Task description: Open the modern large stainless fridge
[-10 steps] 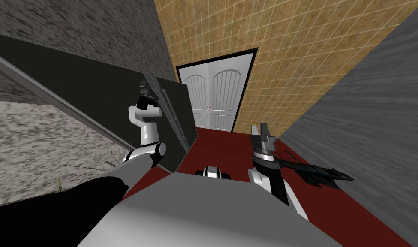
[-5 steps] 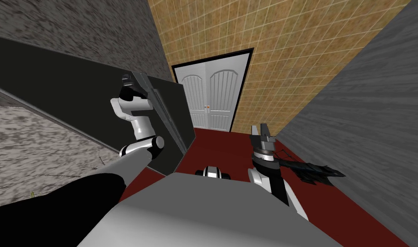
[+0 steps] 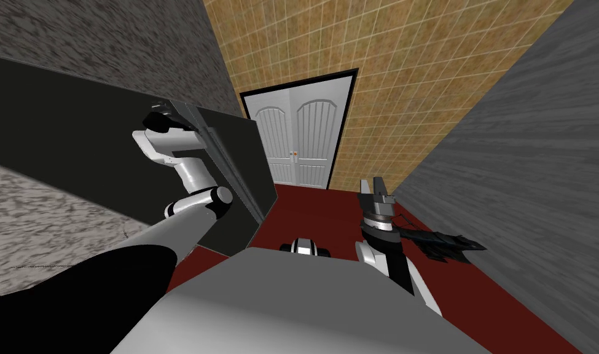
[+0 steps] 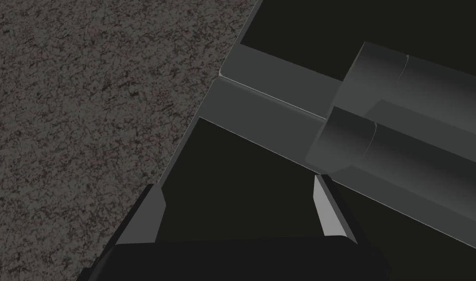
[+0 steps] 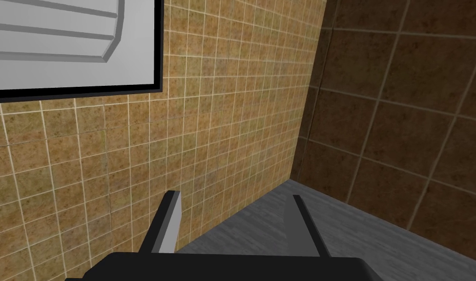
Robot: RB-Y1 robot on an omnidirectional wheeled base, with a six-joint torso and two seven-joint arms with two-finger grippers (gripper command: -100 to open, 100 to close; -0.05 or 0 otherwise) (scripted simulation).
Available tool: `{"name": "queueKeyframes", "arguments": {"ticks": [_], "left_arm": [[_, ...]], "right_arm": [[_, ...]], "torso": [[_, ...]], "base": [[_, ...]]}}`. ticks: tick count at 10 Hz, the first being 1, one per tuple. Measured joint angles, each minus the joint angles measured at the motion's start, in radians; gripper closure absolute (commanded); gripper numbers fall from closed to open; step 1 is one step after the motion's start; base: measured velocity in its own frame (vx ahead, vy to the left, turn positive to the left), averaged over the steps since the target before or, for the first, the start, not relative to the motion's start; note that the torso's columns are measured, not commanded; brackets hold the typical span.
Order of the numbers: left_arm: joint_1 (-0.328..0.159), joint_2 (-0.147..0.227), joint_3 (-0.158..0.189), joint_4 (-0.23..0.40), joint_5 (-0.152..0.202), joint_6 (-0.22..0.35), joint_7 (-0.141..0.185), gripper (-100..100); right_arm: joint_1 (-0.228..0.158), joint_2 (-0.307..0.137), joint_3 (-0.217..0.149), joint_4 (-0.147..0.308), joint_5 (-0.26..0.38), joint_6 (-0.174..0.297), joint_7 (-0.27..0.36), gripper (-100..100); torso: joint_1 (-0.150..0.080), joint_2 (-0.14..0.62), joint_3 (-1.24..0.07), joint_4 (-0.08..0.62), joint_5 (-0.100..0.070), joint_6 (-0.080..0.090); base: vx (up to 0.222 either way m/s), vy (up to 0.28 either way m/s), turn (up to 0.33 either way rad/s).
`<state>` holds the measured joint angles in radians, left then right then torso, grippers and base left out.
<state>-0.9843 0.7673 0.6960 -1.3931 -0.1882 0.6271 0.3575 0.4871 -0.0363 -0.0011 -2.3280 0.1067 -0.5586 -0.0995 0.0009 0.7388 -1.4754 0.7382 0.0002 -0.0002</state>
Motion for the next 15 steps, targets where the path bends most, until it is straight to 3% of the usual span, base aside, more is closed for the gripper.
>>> {"name": "queueKeyframes", "arguments": {"ticks": [2,5,8,11,15], "left_arm": [[-0.045,0.003,0.033,0.022,-0.030,0.043,0.008,-100],[-0.124,0.048,0.098,0.100,-0.053,0.114,0.009,-100],[-0.218,0.087,0.176,0.186,-0.103,0.181,0.018,-100],[-0.273,0.111,0.235,0.216,-0.130,0.245,0.018,-100],[-0.335,0.151,0.283,0.277,-0.160,0.290,0.020,-100]], "right_arm": [[0.000,0.000,0.000,0.000,0.000,0.000,0.000,0],[0.000,0.000,0.000,0.000,0.000,0.000,0.000,0],[0.000,0.000,0.000,0.000,0.000,0.000,0.000,0],[0.000,0.000,0.000,0.000,0.000,0.000,0.000,0],[0.000,0.000,0.000,0.000,0.000,0.000,0.000,0]], "torso": [[0.001,0.000,0.000,0.000,0.000,0.000],[0.001,-0.005,-0.004,-0.002,-0.001,0.002],[0.000,-0.013,-0.009,-0.006,0.001,0.007],[-0.001,-0.016,-0.011,-0.009,0.003,0.010],[-0.001,-0.019,-0.014,-0.012,0.003,0.014]], "base": [[0.054,-0.033,-0.046],[0.057,-0.070,-0.053],[0.082,-0.060,-0.048],[0.051,-0.051,-0.040],[0.042,-0.037,-0.034]]}}
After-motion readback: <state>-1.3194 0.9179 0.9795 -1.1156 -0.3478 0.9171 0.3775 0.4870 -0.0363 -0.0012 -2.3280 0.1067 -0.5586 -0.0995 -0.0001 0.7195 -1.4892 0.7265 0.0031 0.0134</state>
